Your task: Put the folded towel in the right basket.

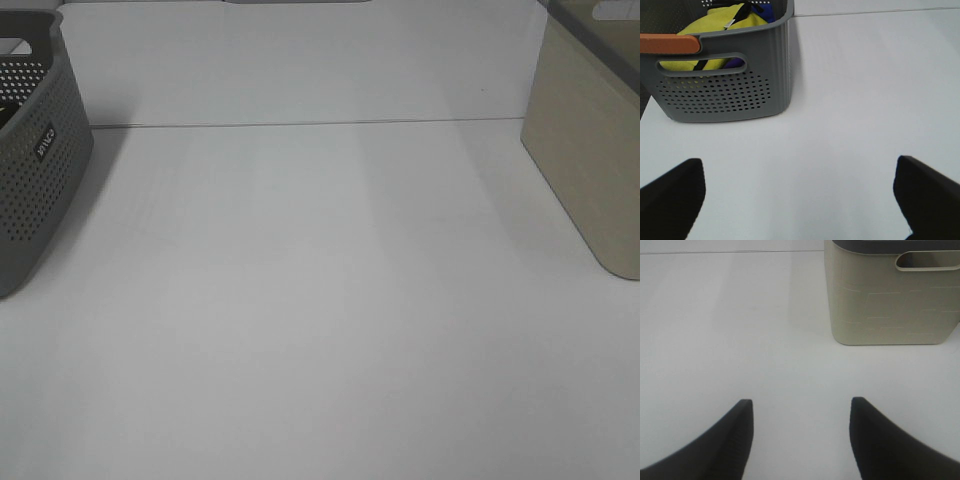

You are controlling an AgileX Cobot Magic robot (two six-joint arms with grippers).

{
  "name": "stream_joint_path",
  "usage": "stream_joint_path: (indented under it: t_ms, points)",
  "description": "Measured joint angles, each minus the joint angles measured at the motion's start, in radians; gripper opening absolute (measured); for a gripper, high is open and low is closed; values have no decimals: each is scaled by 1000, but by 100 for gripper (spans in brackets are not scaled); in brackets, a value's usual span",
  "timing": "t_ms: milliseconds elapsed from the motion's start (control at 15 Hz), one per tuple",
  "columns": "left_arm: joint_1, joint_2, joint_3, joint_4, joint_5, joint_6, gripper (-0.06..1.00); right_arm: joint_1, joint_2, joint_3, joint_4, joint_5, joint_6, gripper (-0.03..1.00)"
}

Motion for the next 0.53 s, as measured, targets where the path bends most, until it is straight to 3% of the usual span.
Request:
stream_joint_path:
  t_ms: [533]
  points:
    - [0, 0, 0, 0, 0, 0, 97, 0, 0, 0, 0, 0, 0, 55]
